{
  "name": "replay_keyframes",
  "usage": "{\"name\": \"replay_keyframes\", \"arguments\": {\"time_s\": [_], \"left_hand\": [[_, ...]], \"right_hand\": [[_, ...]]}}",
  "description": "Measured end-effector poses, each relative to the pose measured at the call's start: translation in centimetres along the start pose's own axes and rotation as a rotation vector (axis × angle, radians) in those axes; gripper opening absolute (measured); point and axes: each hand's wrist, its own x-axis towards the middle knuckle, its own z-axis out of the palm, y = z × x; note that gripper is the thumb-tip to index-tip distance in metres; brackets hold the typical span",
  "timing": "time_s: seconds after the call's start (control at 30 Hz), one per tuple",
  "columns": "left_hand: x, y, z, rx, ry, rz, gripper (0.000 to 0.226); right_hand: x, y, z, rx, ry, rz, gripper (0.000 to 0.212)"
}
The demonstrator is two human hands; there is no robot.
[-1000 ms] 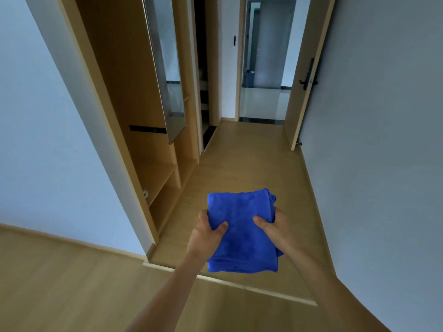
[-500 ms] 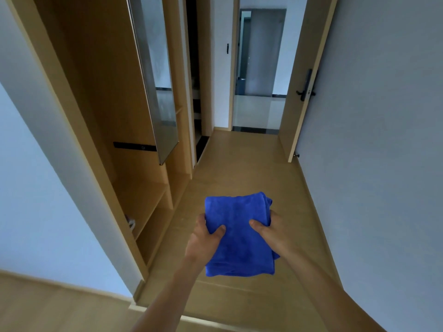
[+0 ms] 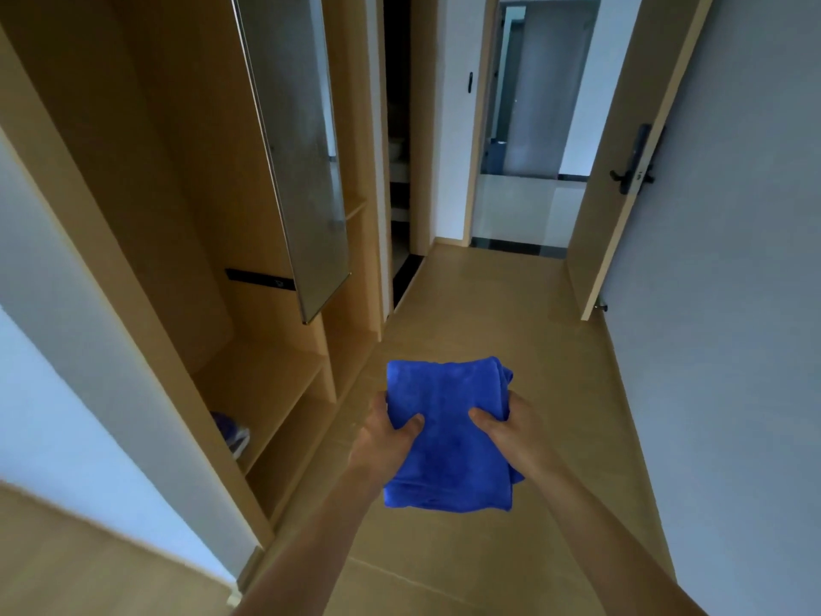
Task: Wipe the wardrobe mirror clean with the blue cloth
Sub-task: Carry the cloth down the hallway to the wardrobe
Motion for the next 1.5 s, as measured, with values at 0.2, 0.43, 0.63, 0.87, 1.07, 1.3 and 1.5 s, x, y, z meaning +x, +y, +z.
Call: {"name": "replay_keyframes", "arguments": {"time_s": [0.2,0.43,0.63,0.87,1.07,1.3,1.5], "left_hand": [[6.3,4.0,3.5,-0.068,0.040,-0.079,0.056],[12.2,6.6,5.6,-0.143,0.080,-0.097,0.059],[17.6,7.1,7.1,-0.214,0.050,-0.123,0.053],[26.7,7.6,8.4,-0.238,0.043,-0.108,0.041],[35.1,6.9,7.5,-0.180,0.069,-0.123,0.053],[40.6,5.6,3.7,-0.203,0.136,-0.142,0.049],[43.3,4.4,0.6,-0.301,0.251,-0.200,0.048]], "right_hand": [[8.7,-1.1,-4.0,-0.026,-0.064,-0.063,0.005],[15.7,-1.8,-6.3,-0.026,-0.145,-0.063,0.012],[21.1,-1.9,-6.0,-0.002,-0.165,-0.035,0.017],[29.8,-3.2,-5.4,-0.050,-0.136,-0.037,0.017],[37.8,-6.0,-3.1,-0.114,-0.171,-0.032,0.022],[43.1,-8.9,1.7,-0.098,-0.242,-0.104,0.016],[47.3,-11.5,5.7,-0.115,-0.330,-0.164,0.005]]}}
